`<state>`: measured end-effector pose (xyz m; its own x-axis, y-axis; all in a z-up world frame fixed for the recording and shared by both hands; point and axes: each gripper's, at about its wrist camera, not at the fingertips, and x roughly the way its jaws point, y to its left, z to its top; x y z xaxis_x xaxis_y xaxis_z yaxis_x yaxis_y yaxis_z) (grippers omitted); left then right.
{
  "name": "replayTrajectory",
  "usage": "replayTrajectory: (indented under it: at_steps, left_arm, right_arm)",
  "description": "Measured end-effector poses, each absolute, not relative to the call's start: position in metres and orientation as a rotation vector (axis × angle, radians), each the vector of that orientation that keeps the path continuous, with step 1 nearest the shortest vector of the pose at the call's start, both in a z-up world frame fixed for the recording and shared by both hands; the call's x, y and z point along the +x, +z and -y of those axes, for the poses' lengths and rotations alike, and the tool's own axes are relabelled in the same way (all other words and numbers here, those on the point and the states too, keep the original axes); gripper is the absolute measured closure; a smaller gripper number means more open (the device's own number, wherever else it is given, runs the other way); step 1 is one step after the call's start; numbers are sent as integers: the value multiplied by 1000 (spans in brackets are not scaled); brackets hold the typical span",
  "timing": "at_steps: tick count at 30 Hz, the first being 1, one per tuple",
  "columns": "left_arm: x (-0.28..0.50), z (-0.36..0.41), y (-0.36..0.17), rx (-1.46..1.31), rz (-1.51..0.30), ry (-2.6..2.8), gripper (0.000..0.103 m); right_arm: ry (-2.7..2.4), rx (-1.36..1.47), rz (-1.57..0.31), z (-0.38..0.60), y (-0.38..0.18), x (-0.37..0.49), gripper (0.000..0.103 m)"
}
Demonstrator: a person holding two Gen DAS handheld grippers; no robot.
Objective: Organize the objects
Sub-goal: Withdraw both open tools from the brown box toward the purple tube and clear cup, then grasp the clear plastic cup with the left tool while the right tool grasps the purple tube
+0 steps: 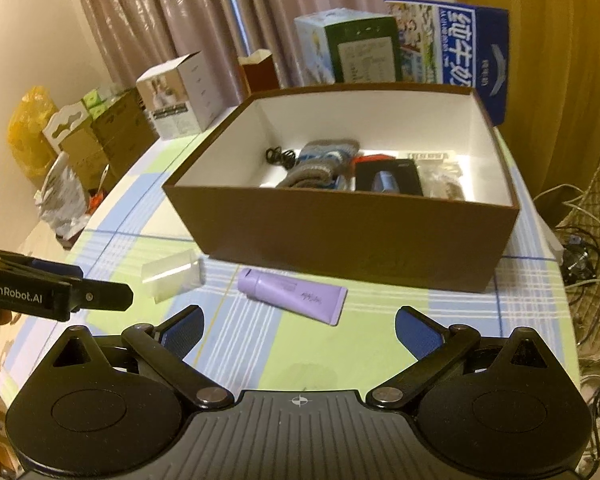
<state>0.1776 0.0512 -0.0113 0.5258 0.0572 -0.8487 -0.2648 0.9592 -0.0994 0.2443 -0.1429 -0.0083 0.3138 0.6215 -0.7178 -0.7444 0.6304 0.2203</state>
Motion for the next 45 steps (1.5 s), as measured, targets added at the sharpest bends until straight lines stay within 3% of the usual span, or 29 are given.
replayTrajectory:
  at_steps: [5,10,13,18,20,41,43,44,45]
  left_arm:
    - [177,-58,-21,-242,-1024,220,12]
    - [178,-66,-31,-249,-1045,241,12]
    - [178,-70,-34,-252,-1052,247,12]
    - [181,-77,-43,-255,-1065,253,12]
    - [181,-81,-47,-249,-1070,258,12]
    - [195,-123,-78,-198,-1086,236,12]
    - [198,-124,-80,-170,-1086,215,12]
    - [200,-125,-82,-153,-1086,206,12]
    - [202,-126,-83,-139,-1086,199,12]
  right_arm:
    - [931,-198,-872,133,-21,243,4]
    - [941,-234,-879,123,-34,246,13]
    - [957,-254,-885,116,-40,249,22]
    - [998,-312,-884,98,-51,253,46]
    - [1016,-340,-880,90,-57,255,50]
    - [1141,-611,-783,24,-112,272,51]
    - [1149,-608,-801,26,-111,271,55]
    - [1145,-608,-808,28,-111,269,68]
    - [1129,-608,-815,30,-112,269,71]
